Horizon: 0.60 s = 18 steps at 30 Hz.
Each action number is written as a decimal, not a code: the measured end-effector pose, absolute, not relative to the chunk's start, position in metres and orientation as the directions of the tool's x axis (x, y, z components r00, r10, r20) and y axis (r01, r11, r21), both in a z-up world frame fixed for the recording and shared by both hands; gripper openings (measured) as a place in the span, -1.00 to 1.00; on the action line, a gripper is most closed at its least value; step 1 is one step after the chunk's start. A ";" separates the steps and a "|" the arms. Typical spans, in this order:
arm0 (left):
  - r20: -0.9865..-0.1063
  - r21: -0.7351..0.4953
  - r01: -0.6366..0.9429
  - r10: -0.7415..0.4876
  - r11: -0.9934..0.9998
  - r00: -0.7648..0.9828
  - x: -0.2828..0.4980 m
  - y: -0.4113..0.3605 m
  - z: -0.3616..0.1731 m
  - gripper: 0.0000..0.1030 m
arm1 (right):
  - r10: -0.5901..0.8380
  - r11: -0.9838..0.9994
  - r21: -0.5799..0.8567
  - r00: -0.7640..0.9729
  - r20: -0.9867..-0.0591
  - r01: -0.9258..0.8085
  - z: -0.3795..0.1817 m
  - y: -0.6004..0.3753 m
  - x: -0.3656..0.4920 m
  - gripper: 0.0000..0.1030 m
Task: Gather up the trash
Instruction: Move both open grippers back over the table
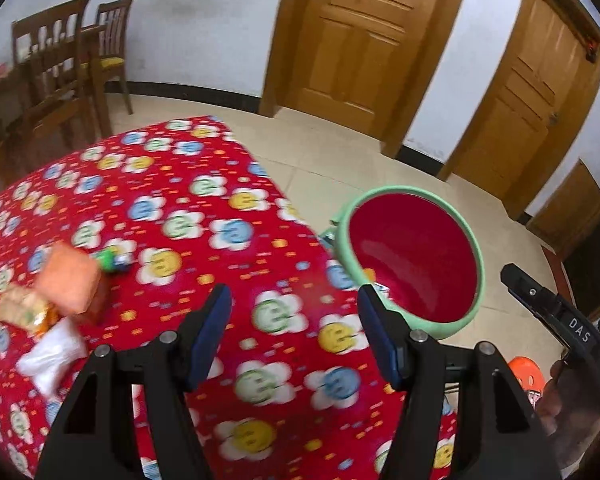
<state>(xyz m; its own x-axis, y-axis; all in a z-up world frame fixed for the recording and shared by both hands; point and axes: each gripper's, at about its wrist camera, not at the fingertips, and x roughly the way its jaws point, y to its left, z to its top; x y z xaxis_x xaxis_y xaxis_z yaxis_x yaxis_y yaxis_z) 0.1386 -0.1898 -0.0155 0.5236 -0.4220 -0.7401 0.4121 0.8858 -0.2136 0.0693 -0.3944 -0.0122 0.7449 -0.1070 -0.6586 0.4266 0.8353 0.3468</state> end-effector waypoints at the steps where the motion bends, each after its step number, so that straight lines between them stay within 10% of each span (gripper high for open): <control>1: -0.739 -0.212 0.399 -0.413 0.892 0.532 0.139 -0.183 -0.014 0.26 | -0.100 0.840 0.346 0.746 -0.658 0.418 -0.011 -0.390 0.070 -0.07; 18: -0.772 -0.153 0.139 -0.206 0.978 0.601 0.146 -0.054 -0.035 0.26 | -0.029 0.889 0.321 0.738 -0.674 0.327 -0.006 -0.337 0.085 0.10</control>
<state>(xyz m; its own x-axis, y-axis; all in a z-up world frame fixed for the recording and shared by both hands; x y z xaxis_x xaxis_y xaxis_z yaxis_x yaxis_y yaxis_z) 0.1464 -0.0542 -0.0345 0.6008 -0.2059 -0.7724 0.1389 0.9785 -0.1528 0.0851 -0.3373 -0.0063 0.7383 -0.0289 -0.6739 0.3274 0.8889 0.3205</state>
